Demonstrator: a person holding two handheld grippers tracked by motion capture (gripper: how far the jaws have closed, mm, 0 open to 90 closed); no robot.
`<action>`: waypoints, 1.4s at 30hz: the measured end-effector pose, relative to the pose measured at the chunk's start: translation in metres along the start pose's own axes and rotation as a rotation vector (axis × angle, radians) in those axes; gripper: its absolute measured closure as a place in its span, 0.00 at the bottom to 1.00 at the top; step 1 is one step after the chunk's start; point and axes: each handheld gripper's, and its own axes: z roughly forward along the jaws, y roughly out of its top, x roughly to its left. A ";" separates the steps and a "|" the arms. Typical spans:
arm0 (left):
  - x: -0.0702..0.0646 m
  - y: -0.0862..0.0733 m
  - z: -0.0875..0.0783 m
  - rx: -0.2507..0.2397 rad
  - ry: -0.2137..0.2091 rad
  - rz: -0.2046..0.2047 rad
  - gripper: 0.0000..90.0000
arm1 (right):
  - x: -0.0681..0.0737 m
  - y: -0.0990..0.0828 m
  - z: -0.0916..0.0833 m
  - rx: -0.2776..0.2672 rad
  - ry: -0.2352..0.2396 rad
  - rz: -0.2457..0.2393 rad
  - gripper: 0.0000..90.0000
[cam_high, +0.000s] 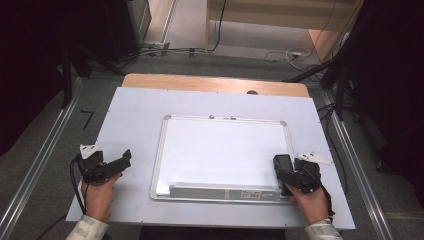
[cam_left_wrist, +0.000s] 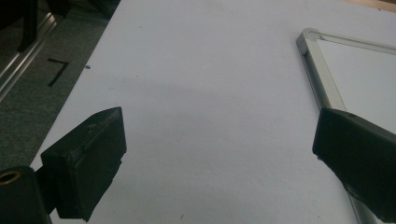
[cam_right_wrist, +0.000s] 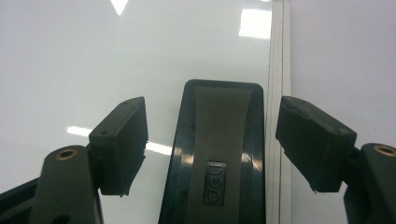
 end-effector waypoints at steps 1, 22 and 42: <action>0.000 0.000 0.000 0.000 0.001 0.001 0.03 | 0.000 0.001 -0.001 -0.007 0.011 -0.009 0.27; 0.001 -0.001 -0.001 0.002 0.007 0.002 0.03 | -0.019 0.015 -0.003 -0.064 0.007 -0.064 0.19; 0.001 0.000 -0.001 0.001 0.004 0.005 0.03 | -0.033 0.010 -0.017 -0.076 -0.024 -0.043 0.19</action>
